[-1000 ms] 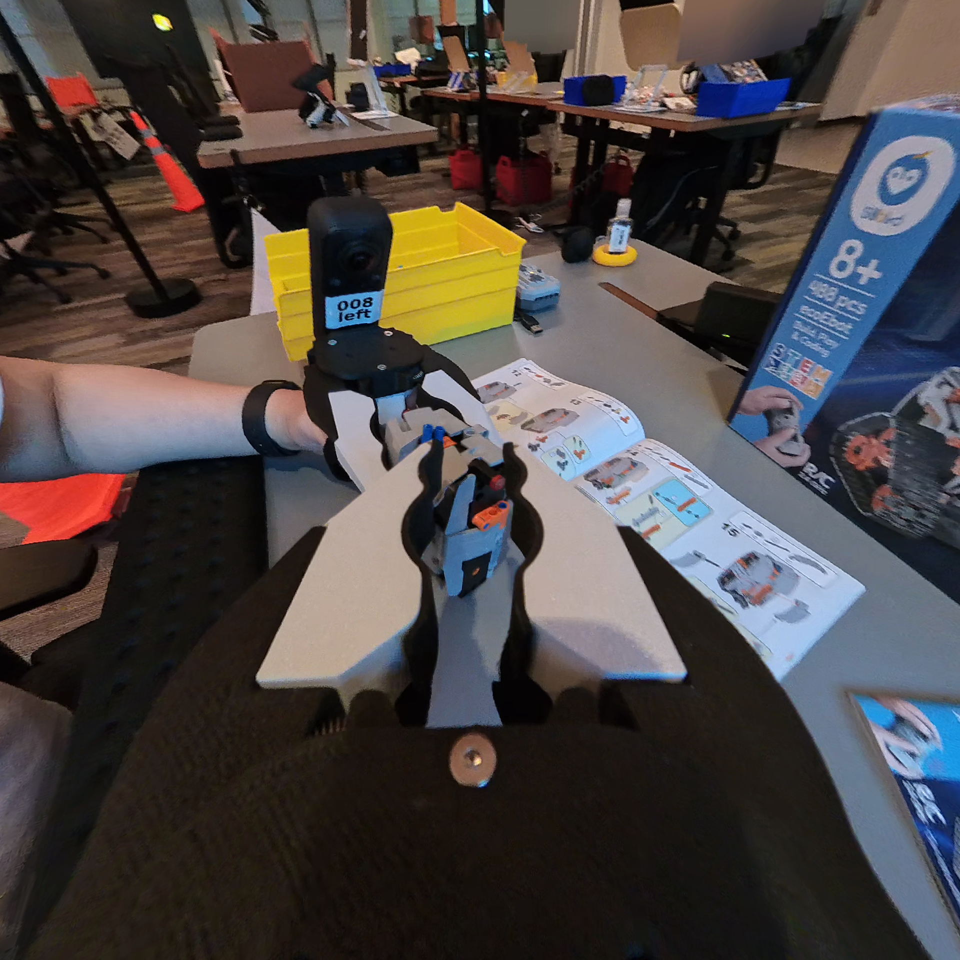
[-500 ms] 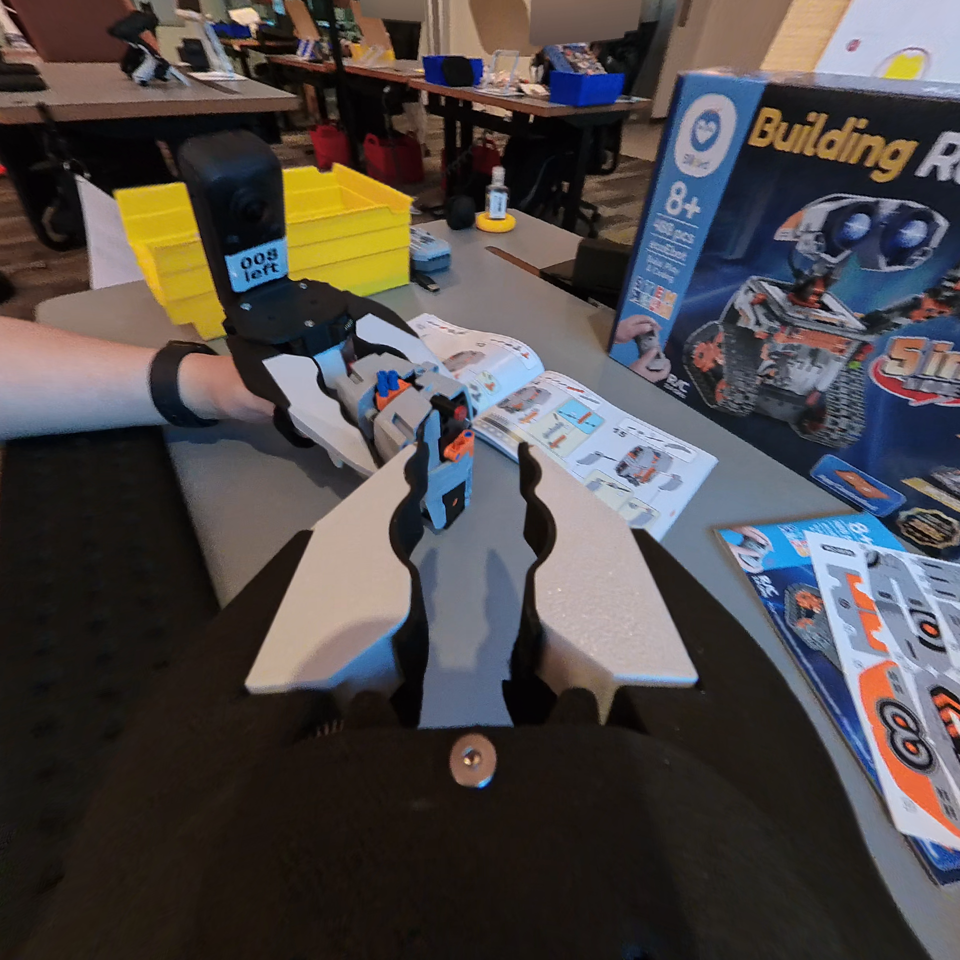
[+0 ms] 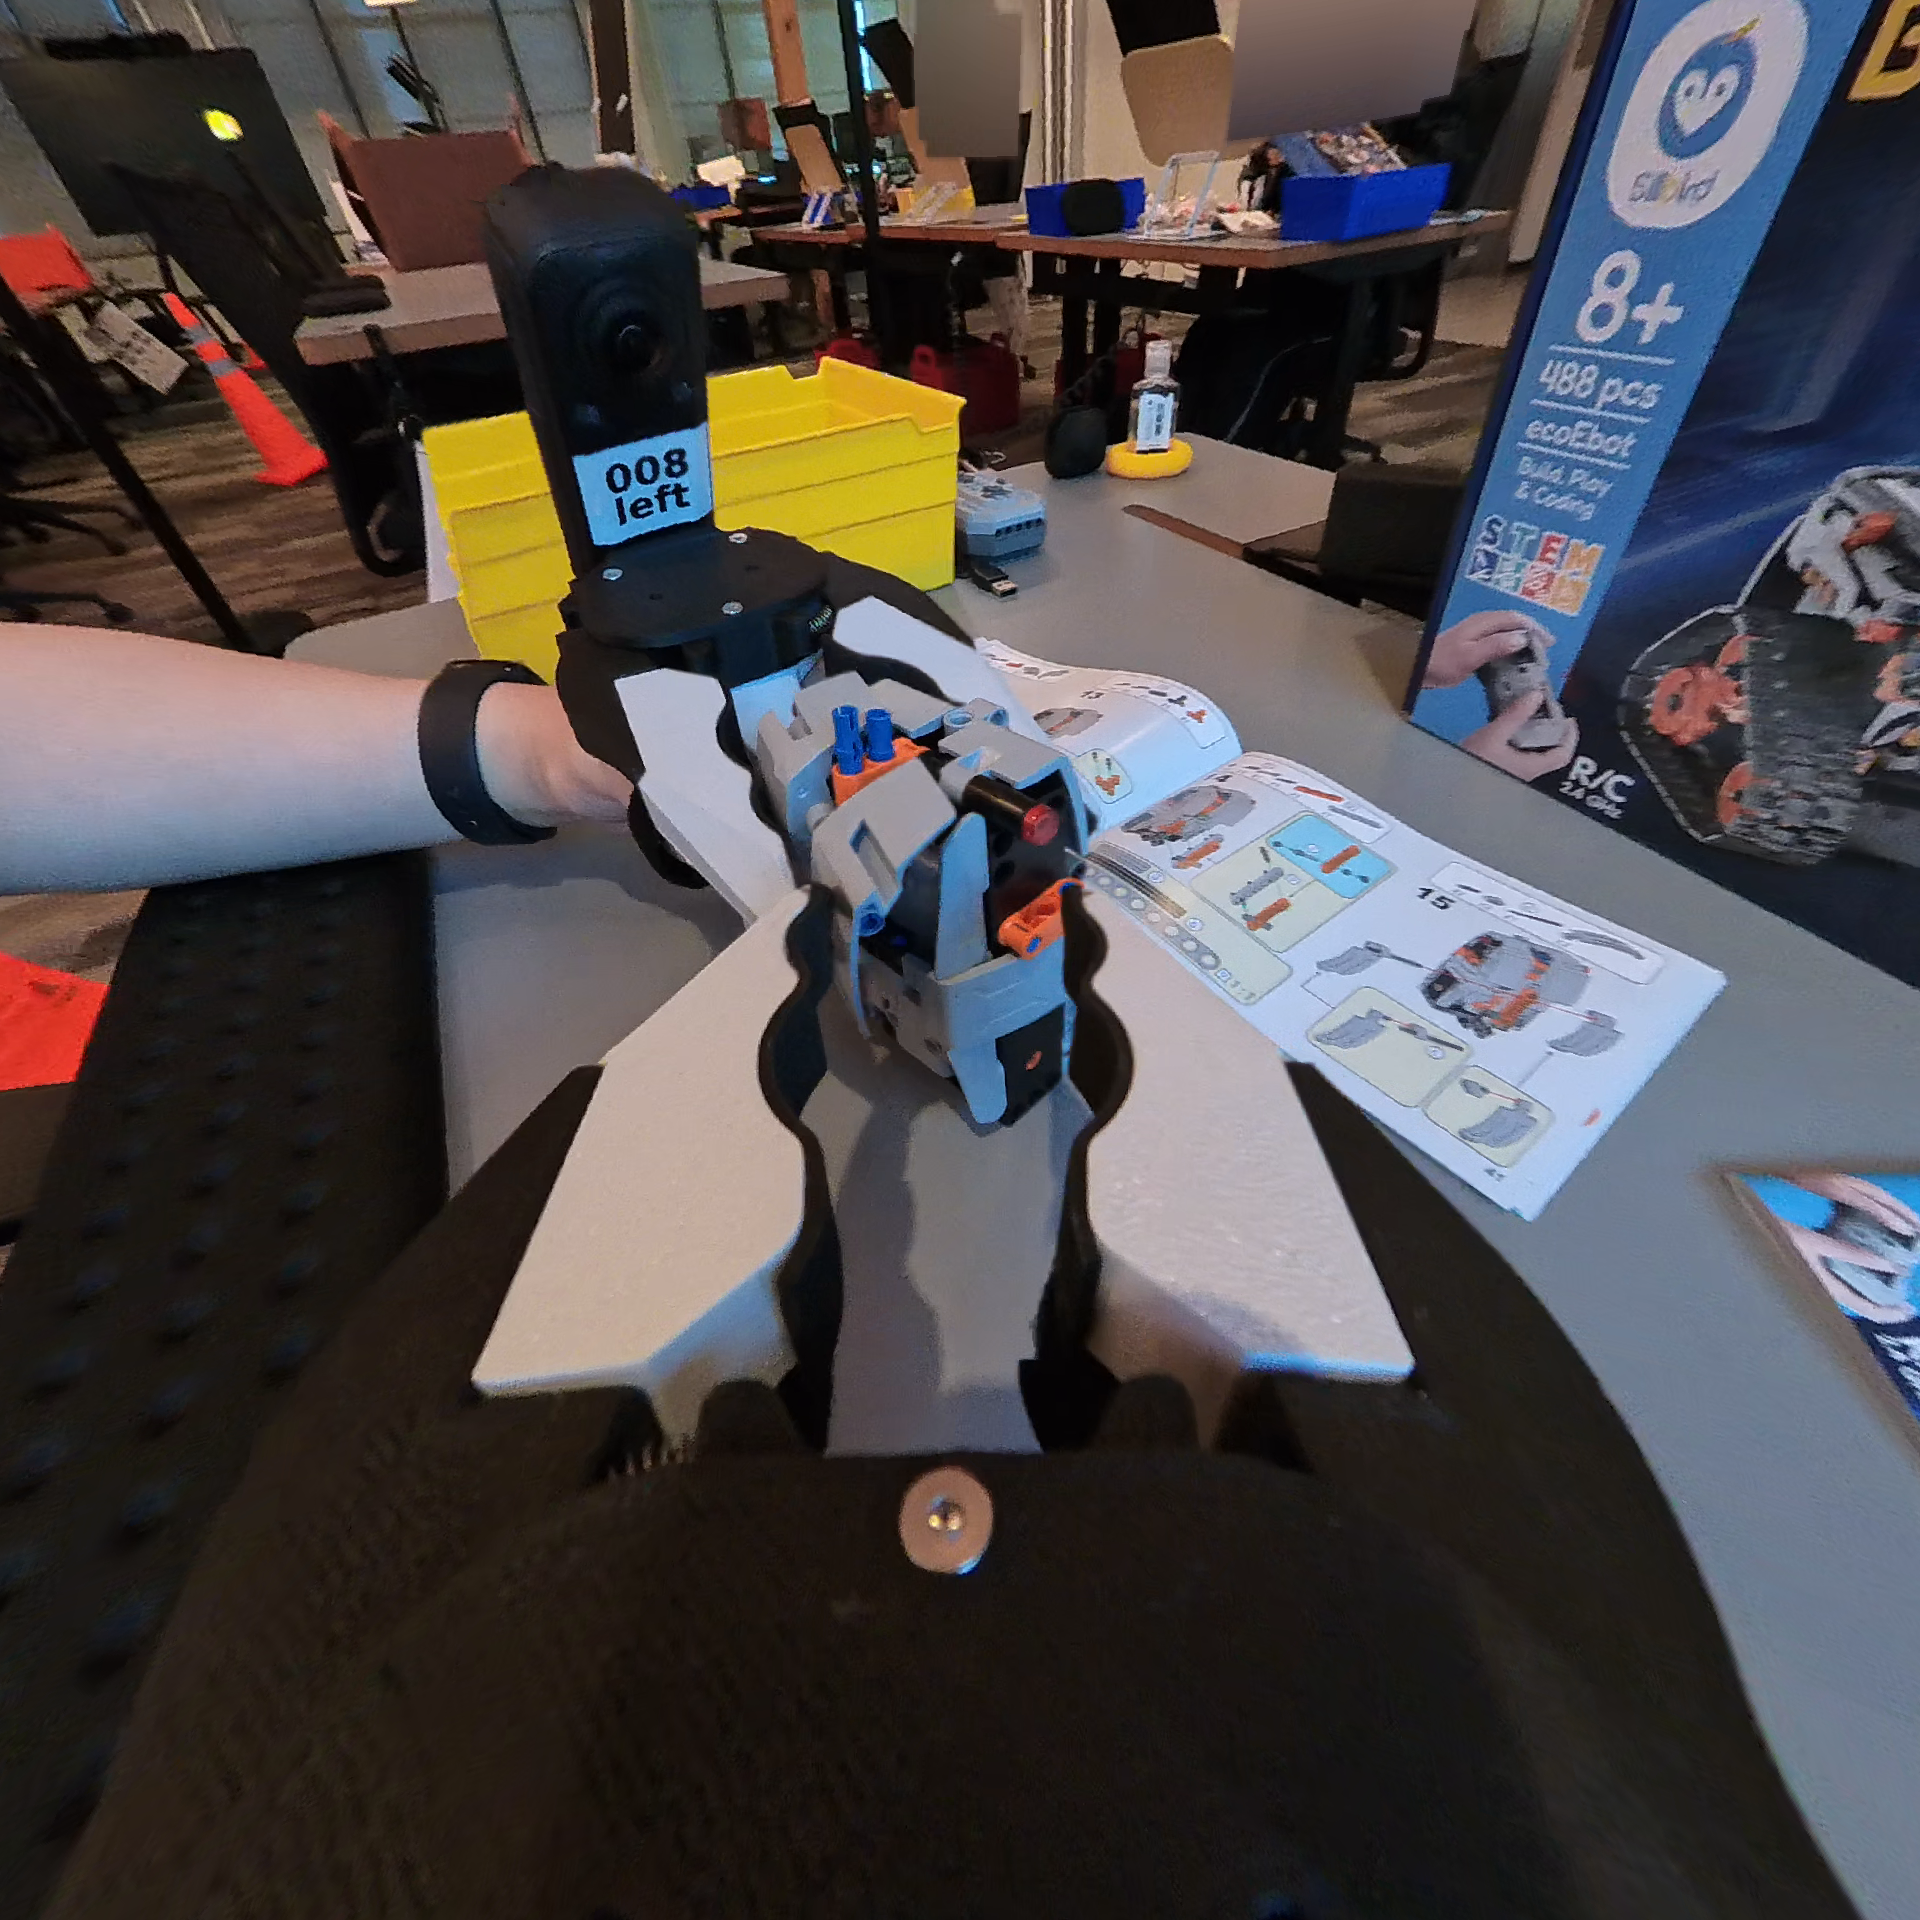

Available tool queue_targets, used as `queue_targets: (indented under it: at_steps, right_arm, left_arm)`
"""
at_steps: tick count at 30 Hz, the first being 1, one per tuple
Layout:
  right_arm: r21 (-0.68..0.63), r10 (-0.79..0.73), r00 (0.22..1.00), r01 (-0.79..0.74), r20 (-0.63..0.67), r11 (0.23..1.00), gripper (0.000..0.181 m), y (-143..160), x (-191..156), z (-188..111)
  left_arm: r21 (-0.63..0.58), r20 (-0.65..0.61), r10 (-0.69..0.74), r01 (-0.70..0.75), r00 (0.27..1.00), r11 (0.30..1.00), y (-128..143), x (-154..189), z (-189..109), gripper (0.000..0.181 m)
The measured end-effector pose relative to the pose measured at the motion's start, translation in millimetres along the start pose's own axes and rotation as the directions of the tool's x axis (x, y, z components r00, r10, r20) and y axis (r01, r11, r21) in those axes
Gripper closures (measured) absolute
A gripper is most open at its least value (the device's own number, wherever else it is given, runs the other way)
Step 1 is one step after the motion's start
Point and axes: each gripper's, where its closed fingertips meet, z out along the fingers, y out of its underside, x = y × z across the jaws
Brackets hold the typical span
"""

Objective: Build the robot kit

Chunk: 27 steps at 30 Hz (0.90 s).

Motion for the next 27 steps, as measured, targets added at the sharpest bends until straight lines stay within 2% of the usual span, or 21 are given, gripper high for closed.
queue_targets:
  at_steps: [2, 6, 7, 8, 10, 13, 15, 17, 19, 21, 23, 25, 27]
  right_arm:
    - [0.013, 0.009, 0.999, -0.01, 0.054, 1.0, 0.153, 0, -8, 1]
    - [-0.014, 0.042, 0.988, -0.04, 0.147, 0.999, 0.158, 7, -24, 5]
    - [-0.019, 0.042, 0.985, -0.04, 0.168, 0.999, 0.167, 7, -27, 7]
    - [-0.02, 0.03, 0.983, -0.026, 0.181, 0.999, 0.181, 6, -29, 8]
    - [-0.011, 0.046, 0.972, -0.044, 0.231, 0.999, 0.181, 2, -37, 6]
    - [-0.051, 0.175, 0.937, -0.168, 0.301, 0.985, 0.181, 2, -47, -8]
    - [-0.132, 0.298, 0.886, -0.268, 0.356, 0.954, 0.181, 10, -55, -28]
    - [-0.272, 0.421, 0.847, -0.342, 0.325, 0.899, 0.181, 32, -47, -48]
    - [-0.377, 0.562, 0.793, -0.458, 0.235, 0.805, 0.181, 52, -21, -60]
    - [-0.384, 0.74, 0.653, -0.65, 0.161, 0.656, 0.181, 54, 11, -60]
    - [-0.385, 0.831, 0.54, -0.745, 0.131, 0.545, 0.181, 57, 34, -56]
    - [-0.402, 0.862, 0.505, -0.779, 0.053, 0.481, 0.181, 71, 48, -50]
    - [-0.435, 0.852, 0.524, -0.768, -0.003, 0.471, 0.18, 85, 52, -45]
  left_arm:
    - [0.012, 0.026, -0.003, 0.003, 1.0, 1.0, -1, -2, -5, 0.109]
    - [0.017, 0.037, -0.002, 0.001, 0.999, 1.0, -1, 0, -12, 0.118]
    - [0.012, 0.037, 0.002, -0.002, 0.999, 1.0, 0, 0, -12, 0.117]
    - [0.006, 0.035, 0.002, -0.002, 0.999, 1.0, 0, 1, -11, 0.115]
    - [-0.009, 0.046, -0.013, 0.013, 0.999, 1.0, 2, 3, -13, 0.098]
    - [-0.024, 0.073, -0.041, 0.043, 0.996, 0.999, 3, 10, -29, 0.084]
    - [-0.021, 0.115, -0.066, 0.069, 0.991, 0.997, 1, 18, -49, 0.078]
    - [-0.088, 0.191, -0.061, 0.079, 0.98, 0.993, 7, 22, -71, 0.075]
    - [-0.182, 0.275, -0.017, 0.069, 0.961, 0.981, 16, 22, -89, 0.07]
    - [-0.238, 0.324, 0.014, 0.067, 0.946, 0.969, 19, 23, -100, 0.068]
    - [-0.268, 0.363, 0.023, 0.081, 0.932, 0.96, 22, 22, -106, 0.069]
    - [-0.295, 0.41, 0.007, 0.125, 0.912, 0.947, 30, 19, -112, 0.069]
    - [-0.317, 0.439, -0.03, 0.185, 0.898, 0.93, 40, 21, -114, 0.069]
